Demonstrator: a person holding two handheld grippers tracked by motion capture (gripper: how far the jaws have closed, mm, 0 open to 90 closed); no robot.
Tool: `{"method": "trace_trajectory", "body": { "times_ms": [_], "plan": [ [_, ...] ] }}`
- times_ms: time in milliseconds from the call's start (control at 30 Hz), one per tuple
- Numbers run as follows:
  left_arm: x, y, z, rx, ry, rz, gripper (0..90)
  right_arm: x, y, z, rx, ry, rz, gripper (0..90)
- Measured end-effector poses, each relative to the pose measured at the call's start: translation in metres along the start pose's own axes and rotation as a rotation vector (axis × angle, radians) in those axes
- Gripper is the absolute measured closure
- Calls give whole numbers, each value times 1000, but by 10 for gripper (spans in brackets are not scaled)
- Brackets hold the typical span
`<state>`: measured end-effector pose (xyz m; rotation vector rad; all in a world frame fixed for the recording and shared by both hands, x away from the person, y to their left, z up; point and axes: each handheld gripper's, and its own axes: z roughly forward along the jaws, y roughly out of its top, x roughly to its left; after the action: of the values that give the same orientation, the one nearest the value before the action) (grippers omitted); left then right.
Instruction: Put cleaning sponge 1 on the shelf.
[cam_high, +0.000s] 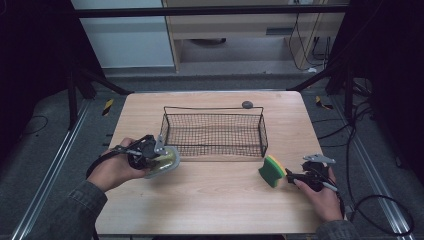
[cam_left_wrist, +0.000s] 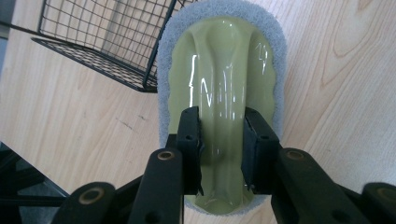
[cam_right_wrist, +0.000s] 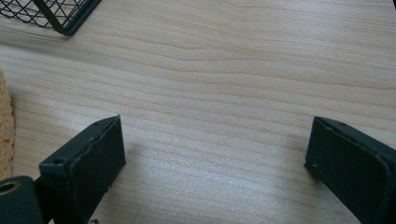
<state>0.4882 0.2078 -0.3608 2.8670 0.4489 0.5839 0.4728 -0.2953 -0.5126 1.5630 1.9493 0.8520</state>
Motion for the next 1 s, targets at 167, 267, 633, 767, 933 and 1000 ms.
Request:
{"method": "trace_trajectory", "body": {
  "times_ms": [167,267,633,767,933,1000],
  "plan": [
    [5,10,-11,-9,21,31,709,0,0,0,0,0,-2,48],
    [9,14,-15,-14,28,44,710,0,0,0,0,0,0,48],
    [26,44,-26,-40,60,144,710,-1,0,0,3,-5,-9,47],
    [27,56,-29,-39,80,200,710,-1,0,0,3,-4,-9,47],
    [30,67,-29,-42,94,225,710,-1,0,0,1,-5,-10,47],
    [31,71,-28,-29,106,236,709,0,0,0,2,-5,-5,47]
  ]
}}
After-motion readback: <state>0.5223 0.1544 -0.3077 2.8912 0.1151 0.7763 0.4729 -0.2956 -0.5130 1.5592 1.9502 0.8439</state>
